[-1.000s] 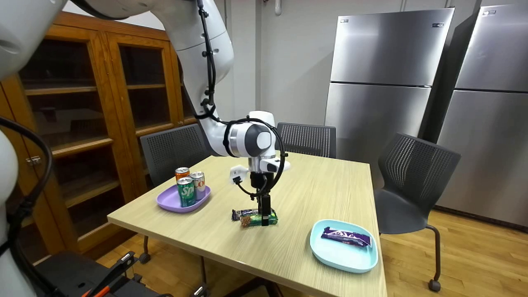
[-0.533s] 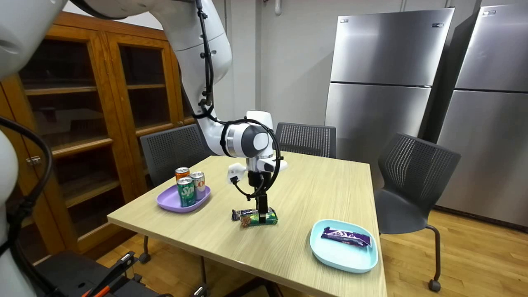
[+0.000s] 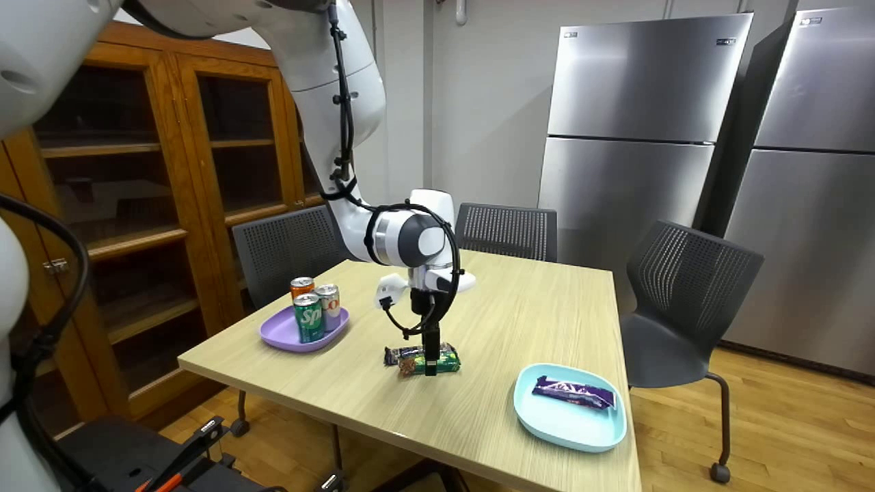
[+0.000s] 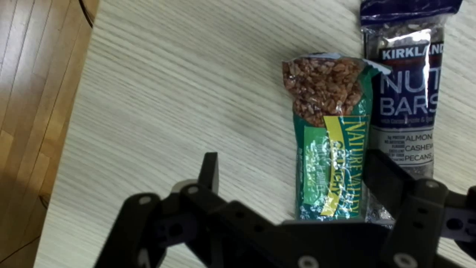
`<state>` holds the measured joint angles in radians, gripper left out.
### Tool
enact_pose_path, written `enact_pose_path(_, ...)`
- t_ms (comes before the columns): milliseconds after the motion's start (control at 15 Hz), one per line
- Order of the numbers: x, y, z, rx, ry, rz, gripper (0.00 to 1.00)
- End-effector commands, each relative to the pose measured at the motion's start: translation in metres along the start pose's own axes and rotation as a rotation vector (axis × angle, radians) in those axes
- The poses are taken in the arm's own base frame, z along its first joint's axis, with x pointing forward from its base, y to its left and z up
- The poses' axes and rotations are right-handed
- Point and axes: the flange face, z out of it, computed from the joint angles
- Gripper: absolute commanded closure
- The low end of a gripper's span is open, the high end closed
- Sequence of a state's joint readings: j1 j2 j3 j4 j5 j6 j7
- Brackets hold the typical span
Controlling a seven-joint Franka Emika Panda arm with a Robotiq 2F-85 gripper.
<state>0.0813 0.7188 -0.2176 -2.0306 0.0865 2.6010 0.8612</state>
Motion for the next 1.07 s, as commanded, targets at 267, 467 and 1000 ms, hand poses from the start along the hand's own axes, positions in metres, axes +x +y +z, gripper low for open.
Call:
enact_pose_path(267, 0.009, -0.005, 0.009, 0.013, -0.017, 0.026, 0.00)
enact_pose_path(467, 0.010, -0.005, 0.010, 0.021, -0.021, 0.036, 0.00)
enact_pose_path(1000, 0.017, -0.007, 0.010, 0.037, -0.024, 0.056, 0.66)
